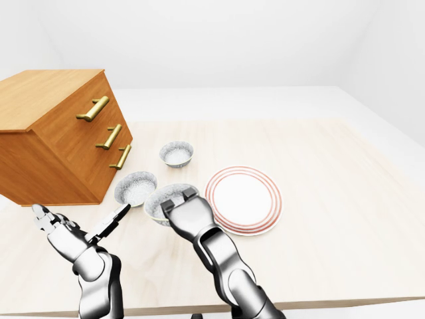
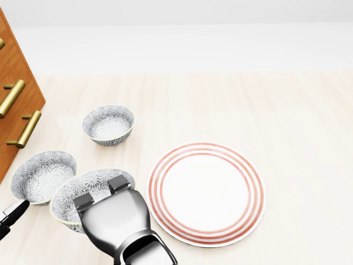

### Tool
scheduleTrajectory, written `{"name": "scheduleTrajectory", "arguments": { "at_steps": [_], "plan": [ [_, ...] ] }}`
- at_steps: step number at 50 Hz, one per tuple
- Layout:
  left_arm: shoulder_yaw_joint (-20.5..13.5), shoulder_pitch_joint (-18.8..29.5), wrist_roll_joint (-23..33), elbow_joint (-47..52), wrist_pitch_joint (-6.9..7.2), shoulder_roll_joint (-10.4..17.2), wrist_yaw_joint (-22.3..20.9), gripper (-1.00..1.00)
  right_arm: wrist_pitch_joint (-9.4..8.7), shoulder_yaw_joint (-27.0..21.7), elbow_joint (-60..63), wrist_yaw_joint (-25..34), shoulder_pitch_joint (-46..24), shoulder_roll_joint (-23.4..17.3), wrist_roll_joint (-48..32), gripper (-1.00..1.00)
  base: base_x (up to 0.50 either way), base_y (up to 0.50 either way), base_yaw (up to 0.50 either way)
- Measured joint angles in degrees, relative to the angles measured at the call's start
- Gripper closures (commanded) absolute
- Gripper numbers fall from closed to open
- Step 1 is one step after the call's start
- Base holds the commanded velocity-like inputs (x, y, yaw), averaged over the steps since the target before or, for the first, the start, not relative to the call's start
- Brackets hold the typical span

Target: Put the bowl at the front on the plate.

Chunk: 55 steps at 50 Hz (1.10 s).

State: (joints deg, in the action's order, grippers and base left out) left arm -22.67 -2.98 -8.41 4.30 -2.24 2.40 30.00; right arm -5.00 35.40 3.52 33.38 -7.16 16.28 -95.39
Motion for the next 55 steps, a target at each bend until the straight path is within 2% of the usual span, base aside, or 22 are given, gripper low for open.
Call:
{"name": "scheduleTrajectory", "arguments": {
  "at_steps": [13, 43, 55],
  "plan": [
    [0.0, 0.0, 0.2, 0.1, 0.28, 0.0, 0.0, -1.00, 0.00, 1.2, 8.1, -1.5, 3.3, -2.0, -1.1, 1.00, 0.00, 0.00, 0.00],
    [0.3, 0.4, 0.3, -1.4, -0.84, 0.3, 0.0, -1.00, 0.01, 9.8, 32.8, -7.3, 19.8, -15.4, -10.1, 1.00, 0.00, 0.00, 0.00],
    [0.4, 0.7, 0.2, -2.2, -1.52, 0.3, 0.0, -1.00, 0.01, 11.9, 36.0, -9.6, 22.3, -18.0, -11.2, 1.00, 0.00, 0.00, 0.00]
  ]
}}
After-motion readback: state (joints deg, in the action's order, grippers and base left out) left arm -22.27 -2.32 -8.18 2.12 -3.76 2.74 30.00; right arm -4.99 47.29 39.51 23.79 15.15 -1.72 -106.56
